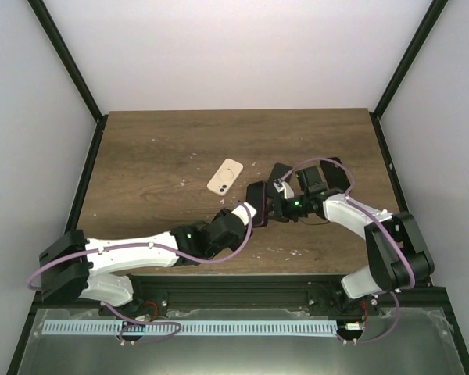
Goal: Take the phone out of the phone case
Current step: Remove the phone case from the phone, then place the phone at the center of the board, then place the phone case at the center of the board, then pick up the phone at the center of the board.
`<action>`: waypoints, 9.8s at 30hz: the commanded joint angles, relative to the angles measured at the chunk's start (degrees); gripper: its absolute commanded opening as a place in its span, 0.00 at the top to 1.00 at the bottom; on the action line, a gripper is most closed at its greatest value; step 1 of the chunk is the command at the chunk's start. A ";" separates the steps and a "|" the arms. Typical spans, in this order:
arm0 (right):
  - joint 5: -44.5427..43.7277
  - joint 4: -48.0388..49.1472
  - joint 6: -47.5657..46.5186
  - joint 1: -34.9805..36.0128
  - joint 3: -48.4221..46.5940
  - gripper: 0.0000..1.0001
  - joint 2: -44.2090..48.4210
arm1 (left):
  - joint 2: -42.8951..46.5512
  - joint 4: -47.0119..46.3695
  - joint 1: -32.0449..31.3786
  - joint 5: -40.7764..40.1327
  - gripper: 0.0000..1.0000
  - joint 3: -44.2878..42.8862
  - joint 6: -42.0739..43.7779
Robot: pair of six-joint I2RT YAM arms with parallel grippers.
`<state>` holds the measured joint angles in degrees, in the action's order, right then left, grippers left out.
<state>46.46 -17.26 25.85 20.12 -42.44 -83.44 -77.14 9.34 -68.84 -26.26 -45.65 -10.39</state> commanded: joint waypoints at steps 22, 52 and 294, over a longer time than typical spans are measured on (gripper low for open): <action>-4.38 0.61 4.15 3.28 -4.54 0.99 -12.18 | -13.66 -1.35 -0.23 -8.38 0.34 -7.32 0.38; -2.61 -0.01 7.04 3.70 -5.68 0.99 -9.32 | -24.80 4.03 0.08 -9.69 0.47 -14.73 5.05; 16.39 -9.20 -44.05 -30.05 -4.49 0.08 22.51 | -44.54 21.06 38.25 22.53 0.00 -38.87 11.60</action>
<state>61.56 -27.33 -18.15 -10.24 -46.74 -60.75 -119.22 28.64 -30.68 -2.81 -82.56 -0.54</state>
